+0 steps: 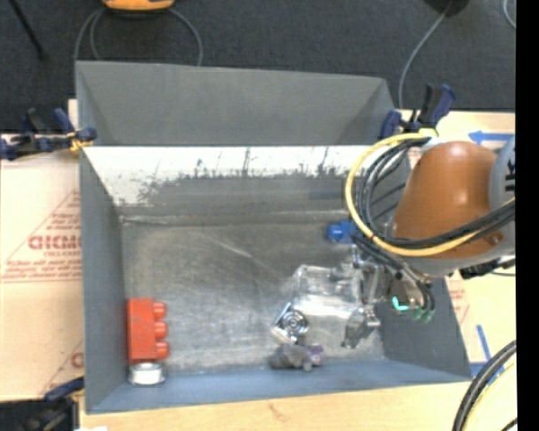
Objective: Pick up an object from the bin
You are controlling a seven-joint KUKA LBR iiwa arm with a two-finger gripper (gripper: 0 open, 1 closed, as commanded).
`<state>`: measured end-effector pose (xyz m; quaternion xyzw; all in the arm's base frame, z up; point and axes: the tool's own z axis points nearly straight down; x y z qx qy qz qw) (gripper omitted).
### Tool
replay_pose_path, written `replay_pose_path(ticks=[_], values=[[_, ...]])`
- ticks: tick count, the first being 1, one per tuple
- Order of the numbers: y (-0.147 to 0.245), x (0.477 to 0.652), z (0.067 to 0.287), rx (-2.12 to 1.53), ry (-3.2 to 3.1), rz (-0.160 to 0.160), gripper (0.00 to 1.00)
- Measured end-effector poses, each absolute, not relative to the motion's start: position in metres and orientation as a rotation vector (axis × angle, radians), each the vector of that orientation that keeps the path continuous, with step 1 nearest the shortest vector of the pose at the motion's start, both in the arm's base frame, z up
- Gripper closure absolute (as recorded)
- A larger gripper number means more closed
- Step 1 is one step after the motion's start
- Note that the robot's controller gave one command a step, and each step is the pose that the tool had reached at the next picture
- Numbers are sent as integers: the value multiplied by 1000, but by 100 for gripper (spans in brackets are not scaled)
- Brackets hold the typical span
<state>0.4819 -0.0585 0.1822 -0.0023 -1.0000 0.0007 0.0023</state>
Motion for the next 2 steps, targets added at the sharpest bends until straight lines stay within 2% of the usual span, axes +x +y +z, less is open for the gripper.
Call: replay_pose_path(ticks=[1,2], values=[[-51,506,88,25,-3150,7,0],[-49,507,90,36,-3159,5,100]])
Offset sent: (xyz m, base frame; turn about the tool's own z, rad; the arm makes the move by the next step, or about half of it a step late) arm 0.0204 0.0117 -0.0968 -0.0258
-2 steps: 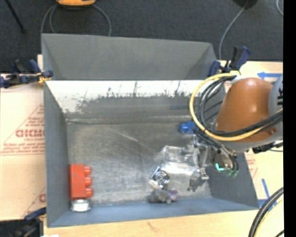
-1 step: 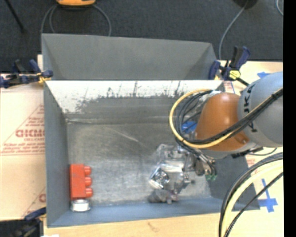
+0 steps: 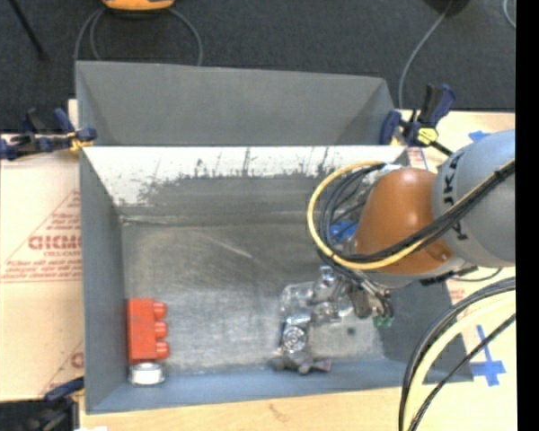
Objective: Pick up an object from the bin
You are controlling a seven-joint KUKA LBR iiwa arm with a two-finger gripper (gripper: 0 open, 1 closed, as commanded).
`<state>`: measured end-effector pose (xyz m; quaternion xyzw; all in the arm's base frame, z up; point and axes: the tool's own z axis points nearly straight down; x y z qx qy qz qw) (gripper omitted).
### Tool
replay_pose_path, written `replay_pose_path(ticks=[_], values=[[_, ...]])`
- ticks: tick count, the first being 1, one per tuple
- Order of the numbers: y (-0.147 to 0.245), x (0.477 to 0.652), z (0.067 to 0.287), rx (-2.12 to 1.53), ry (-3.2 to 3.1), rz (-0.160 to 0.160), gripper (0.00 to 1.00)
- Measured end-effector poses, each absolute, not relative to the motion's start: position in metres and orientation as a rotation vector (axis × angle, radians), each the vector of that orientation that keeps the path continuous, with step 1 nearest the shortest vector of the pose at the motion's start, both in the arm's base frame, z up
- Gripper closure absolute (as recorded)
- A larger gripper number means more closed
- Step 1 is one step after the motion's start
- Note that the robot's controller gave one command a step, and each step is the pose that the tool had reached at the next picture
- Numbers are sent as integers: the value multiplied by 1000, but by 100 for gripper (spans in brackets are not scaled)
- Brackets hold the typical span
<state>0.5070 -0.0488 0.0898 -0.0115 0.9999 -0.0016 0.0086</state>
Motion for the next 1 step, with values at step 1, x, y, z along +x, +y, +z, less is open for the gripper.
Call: replay_pose_path(ticks=[1], values=[[-55,534,223,-173,3127,-5,100]])
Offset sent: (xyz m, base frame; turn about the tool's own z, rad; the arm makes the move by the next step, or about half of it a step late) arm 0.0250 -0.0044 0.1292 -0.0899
